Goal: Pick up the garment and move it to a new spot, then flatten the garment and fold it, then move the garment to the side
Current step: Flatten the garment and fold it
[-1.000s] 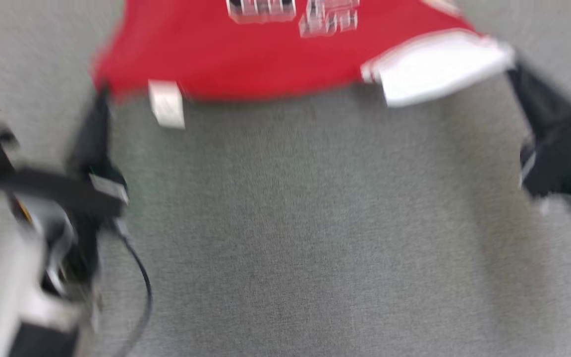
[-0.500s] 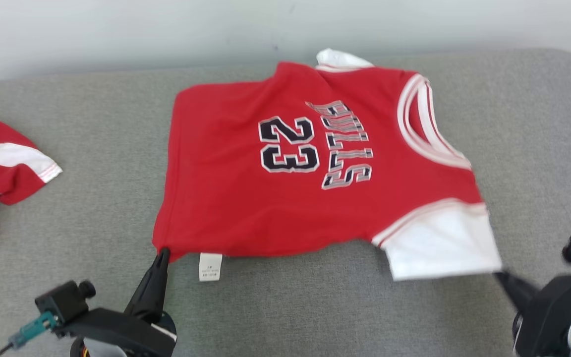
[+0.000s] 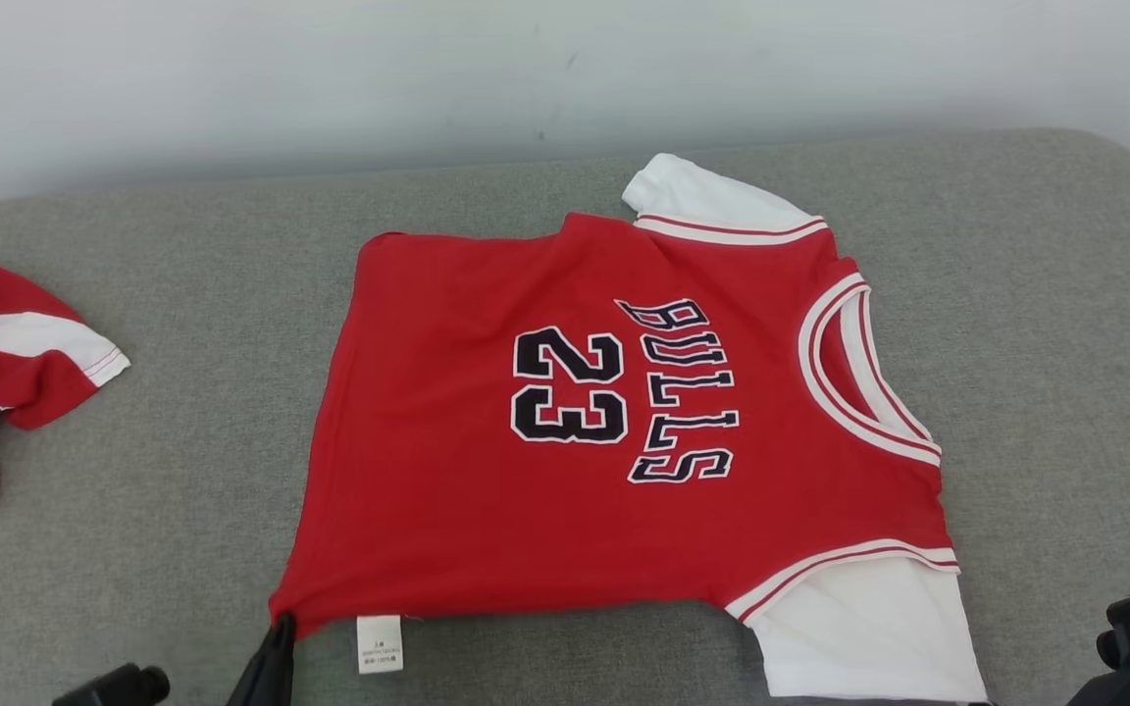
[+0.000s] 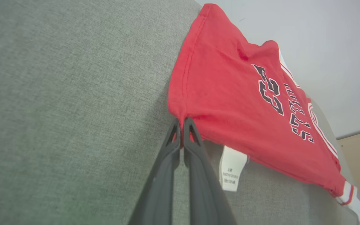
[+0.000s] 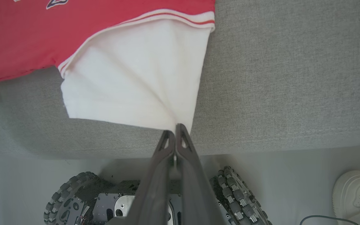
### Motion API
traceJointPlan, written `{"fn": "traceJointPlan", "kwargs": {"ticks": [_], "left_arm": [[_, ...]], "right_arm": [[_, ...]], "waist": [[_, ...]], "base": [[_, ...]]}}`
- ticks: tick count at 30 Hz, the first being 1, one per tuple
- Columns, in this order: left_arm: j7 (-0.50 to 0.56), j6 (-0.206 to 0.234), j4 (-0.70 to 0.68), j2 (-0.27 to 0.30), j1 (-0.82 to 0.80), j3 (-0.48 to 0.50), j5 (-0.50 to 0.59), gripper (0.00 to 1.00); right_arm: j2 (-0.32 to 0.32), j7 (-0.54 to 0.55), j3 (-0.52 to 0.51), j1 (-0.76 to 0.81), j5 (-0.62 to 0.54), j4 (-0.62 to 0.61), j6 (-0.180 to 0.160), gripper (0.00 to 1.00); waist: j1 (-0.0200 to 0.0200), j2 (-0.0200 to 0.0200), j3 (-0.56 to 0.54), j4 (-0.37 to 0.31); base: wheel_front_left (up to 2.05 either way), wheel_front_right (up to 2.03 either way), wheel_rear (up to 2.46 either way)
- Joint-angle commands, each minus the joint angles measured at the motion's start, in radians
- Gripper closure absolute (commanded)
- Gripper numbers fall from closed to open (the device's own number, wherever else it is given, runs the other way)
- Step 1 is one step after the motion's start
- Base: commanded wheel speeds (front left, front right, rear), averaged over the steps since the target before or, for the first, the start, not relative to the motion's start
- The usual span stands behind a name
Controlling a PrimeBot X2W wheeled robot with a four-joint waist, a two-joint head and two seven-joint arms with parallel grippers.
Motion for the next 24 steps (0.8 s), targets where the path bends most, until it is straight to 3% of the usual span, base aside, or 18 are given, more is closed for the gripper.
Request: {"fn": "traceJointPlan", "kwargs": {"ticks": [1,11,24], "left_arm": [[0.005,0.010,-0.012,0.003,0.026,0.001,0.001,1.00],[0.121,0.108,-0.102,0.040,0.154,-0.023,-0.018,1.00],[0.242,0.189,-0.204,0.112,0.203,-0.049,0.005,1.00]], "right_arm": [[0.007,0.005,-0.005,0.017,0.010,-0.004,-0.002,1.00],[0.013,0.031,-0.053,0.058,-0.004,-0.026,-0.002,1.00],[0.013,0.163,-0.148,0.136,0.068,-0.025,-0.002,1.00]], "waist": [[0.0001,0.0000,-0.002,-0.003],[0.0001,0.0000,-0.007,-0.006],[0.0001,0.0000,-0.008,0.003]], "base": [[0.00,0.00,0.00],[0.00,0.00,0.00],[0.00,0.00,0.00]]}}
